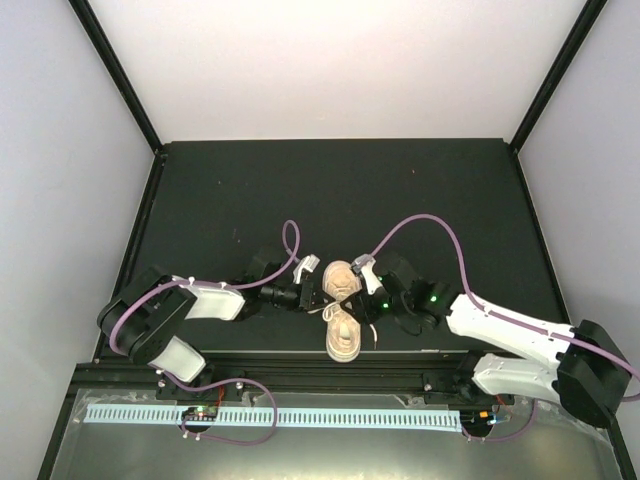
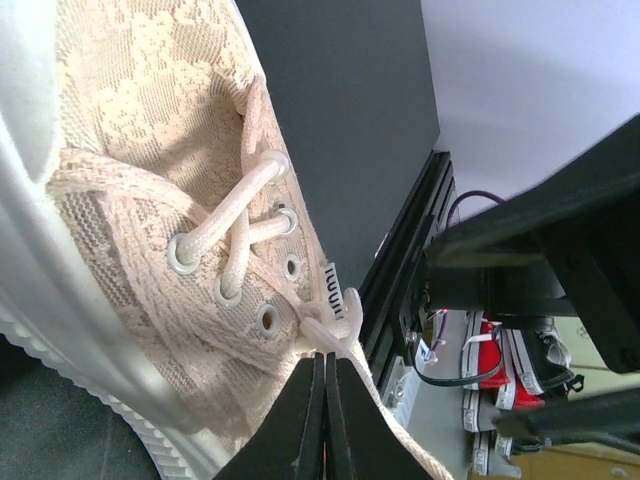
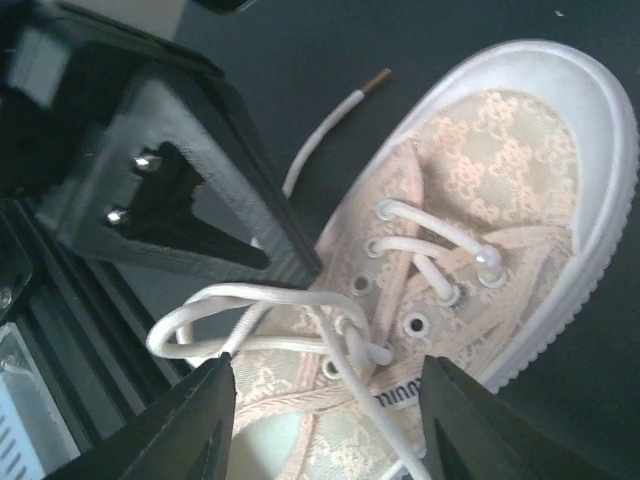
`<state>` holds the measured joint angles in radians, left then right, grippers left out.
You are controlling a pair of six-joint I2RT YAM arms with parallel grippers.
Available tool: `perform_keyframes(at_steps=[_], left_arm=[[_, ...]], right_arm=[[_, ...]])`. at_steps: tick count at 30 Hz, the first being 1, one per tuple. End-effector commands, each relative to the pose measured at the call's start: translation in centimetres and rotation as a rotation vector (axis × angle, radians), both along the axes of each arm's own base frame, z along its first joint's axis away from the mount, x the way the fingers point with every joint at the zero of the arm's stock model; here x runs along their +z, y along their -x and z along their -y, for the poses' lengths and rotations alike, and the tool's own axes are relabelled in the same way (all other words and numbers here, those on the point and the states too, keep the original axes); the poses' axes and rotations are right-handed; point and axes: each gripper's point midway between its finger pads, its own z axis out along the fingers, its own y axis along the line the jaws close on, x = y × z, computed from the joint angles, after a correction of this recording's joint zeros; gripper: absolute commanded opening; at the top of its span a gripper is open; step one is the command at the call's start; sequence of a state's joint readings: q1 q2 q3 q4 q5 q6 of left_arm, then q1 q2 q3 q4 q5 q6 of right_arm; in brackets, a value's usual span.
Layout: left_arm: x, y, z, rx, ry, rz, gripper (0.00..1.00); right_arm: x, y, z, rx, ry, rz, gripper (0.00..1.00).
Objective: Tie the shoes
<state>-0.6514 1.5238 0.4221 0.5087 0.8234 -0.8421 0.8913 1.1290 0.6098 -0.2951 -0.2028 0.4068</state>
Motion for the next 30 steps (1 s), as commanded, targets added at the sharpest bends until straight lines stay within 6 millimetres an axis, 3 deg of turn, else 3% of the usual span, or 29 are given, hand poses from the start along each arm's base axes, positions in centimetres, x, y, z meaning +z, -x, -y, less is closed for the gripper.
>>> perform_keyframes(at_steps=[1,13,18,23,30], left_arm=[[0.7,-0.1,0.0,0.009,0.011,0.022,0.02],[0.6,-0.1,-0.1,0.013,0.007,0.022,0.02],[0.5,0.0,-0.1,0.014,0.005,0.022,0.02],[0.5,0.0,-0.2,0.015,0.004,0.023,0.02],[0.6,-0.1,-0.1,0.016,0.006,0.025,0.02]], right_arm=[[1.9,0.2,-1.4,0.000,-0.043,0.048,0.55],[1.5,2.0,-5.6,0.014,0.013,0.048,0.53],[0.6,1.6,-5.5,-0.026,0.072,0.049,0.45],[0.6,1.3,-5.3,-0.044,0.088,0.059,0.32],[0.1,1.6,-5.7,-0.022,0.097,0.040,0.25]])
